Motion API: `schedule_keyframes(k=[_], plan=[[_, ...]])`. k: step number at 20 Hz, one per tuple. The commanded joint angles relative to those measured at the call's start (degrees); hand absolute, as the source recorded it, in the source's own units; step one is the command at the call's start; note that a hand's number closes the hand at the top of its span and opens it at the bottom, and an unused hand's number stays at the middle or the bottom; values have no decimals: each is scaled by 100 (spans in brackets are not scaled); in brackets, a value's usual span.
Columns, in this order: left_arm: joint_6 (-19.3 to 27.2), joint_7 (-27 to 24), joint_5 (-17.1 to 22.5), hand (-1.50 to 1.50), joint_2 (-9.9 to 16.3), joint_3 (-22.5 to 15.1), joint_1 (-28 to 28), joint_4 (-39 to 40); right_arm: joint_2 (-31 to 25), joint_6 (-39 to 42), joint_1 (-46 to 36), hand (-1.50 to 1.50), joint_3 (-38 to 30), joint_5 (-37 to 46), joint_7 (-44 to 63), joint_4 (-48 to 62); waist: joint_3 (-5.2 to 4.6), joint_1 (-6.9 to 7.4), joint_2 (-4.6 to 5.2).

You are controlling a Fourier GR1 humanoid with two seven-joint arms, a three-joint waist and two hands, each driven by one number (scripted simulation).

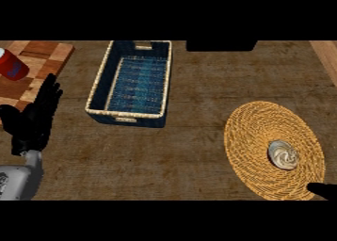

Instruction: Pick the cupcake from the placemat and place it in the basket

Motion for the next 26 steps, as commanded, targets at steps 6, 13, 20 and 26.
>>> schedule_keyframes(k=[6,13,20,26], plan=[[-394,-63,-48,0,44,288,293,-159,1468,-97,-308,-150,476,1314,-305,812,6,42,2],[-153,-113,-445,0,-439,74,198,-113,2293,-210,-376,-150,690,2336,-498,1471,6,36,5],[-661,56,-349,0,-250,612,3,19,2812,220,-130,-150,202,2419,-988,1267,5,13,1],[-507,436,-573,0,-472,530,21,-398,3397,325,-327,-150,277,2990,-919,1597,6,27,0]])
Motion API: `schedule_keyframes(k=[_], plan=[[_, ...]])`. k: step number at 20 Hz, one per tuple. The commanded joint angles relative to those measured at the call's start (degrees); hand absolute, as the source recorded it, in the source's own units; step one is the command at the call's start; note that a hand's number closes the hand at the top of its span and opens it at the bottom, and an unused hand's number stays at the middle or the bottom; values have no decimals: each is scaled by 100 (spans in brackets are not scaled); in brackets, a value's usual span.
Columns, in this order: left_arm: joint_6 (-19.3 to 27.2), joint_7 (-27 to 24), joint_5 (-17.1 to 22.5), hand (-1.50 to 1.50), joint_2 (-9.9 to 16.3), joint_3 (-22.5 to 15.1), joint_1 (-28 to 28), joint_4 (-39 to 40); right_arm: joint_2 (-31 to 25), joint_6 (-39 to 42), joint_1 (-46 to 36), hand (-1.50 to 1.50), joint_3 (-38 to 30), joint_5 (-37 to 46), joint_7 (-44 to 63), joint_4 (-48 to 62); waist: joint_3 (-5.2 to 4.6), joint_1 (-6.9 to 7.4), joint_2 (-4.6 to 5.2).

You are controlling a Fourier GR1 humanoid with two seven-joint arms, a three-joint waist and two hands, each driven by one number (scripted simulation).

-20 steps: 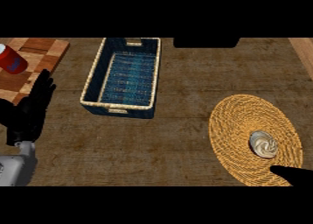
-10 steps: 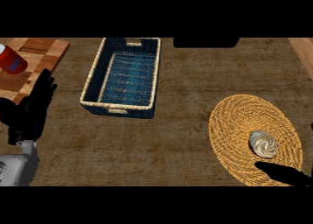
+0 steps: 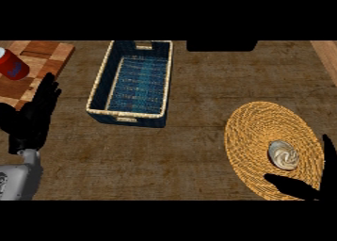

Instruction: Pick the cupcake from the placemat and place it in the basket

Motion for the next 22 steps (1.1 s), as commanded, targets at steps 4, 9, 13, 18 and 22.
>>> schedule_keyframes(k=[4,9,13,18,22], plan=[[-117,96,-208,0,-120,141,-46,-29,371,577,-67,-150,-456,252,8,88,0,-1,0],[-131,185,-324,0,-183,145,-90,-145,803,527,-210,-150,-368,667,-189,803,1,4,1],[-256,82,-295,0,-243,243,108,-225,869,828,-532,-150,-760,471,-379,1171,1,16,3],[-135,-249,-551,0,-547,182,-1,185,1076,1018,-398,-150,-960,553,-644,1125,0,-2,3],[-530,-216,-260,0,-269,573,-24,155,1226,1152,-377,-150,-1024,718,-742,1188,0,0,2]])
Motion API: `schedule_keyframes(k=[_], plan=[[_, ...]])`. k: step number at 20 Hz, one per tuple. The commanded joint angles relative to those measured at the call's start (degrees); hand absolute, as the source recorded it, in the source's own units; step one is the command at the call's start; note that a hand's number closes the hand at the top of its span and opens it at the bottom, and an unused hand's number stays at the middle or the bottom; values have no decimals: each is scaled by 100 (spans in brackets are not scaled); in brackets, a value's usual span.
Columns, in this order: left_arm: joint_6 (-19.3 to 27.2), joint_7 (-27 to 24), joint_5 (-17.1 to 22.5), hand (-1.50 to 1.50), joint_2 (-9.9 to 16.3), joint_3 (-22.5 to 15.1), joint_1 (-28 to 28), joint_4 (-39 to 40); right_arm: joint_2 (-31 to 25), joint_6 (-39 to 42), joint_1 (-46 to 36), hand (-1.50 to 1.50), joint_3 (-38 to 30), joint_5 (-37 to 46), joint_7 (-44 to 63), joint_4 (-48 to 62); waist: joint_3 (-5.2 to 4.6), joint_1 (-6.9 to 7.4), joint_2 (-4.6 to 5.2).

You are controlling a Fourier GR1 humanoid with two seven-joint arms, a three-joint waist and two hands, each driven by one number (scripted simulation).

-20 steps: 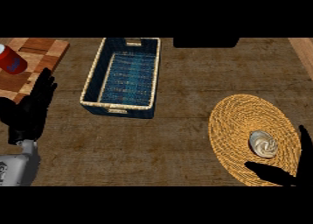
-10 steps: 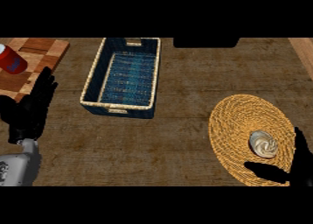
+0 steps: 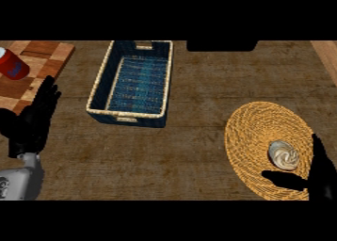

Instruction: Pick the cupcake from the placemat and place it in the basket

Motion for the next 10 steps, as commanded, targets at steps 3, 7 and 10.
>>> schedule_keyframes(k=[3,7,10], plan=[[2,101,-167,0,-213,-113,169,-201,149,196,-413,-150,-460,-102,-489,750,0,11,0],[-30,77,-152,0,-116,77,-227,128,259,393,-559,-150,-417,15,-409,967,0,0,3],[89,13,-234,0,-225,19,-165,175,348,523,-427,150,-158,-95,-769,1065,0,0,4]])
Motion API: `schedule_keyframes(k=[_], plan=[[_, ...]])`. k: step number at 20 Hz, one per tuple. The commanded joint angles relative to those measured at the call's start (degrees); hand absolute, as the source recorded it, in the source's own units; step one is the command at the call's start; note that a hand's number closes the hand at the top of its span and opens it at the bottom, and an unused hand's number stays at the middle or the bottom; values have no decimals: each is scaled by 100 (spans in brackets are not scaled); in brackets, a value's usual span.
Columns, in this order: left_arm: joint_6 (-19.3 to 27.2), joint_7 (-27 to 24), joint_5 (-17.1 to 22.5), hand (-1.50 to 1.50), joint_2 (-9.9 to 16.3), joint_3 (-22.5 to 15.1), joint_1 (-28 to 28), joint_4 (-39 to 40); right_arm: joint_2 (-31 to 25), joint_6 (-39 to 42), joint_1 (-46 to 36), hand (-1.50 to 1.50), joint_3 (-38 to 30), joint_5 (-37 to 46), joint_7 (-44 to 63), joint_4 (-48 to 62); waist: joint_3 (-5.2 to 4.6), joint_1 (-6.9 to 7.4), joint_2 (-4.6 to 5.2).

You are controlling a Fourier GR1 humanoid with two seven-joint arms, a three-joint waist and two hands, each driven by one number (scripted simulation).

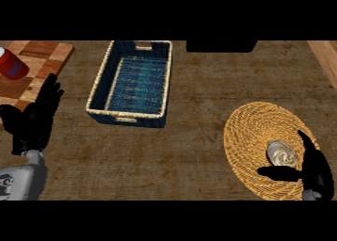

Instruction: Pick the cupcake from the placemat and place it in the basket

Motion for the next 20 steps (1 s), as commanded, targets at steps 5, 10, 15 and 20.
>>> schedule_keyframes(k=[5,10,15,20], plan=[[-199,-112,45,0,74,51,193,-63,133,309,267,150,393,93,-536,130,55,20,32],[-269,141,202,0,197,220,-104,-74,346,141,-111,150,324,135,-782,804,58,47,44],[-273,-31,30,0,6,-100,-112,1,993,875,-352,150,2166,694,-974,-16,41,503,98],[-443,-54,-1,0,-161,-444,-272,6,1433,1678,-960,150,3716,1002,-1168,-118,39,1167,196]])
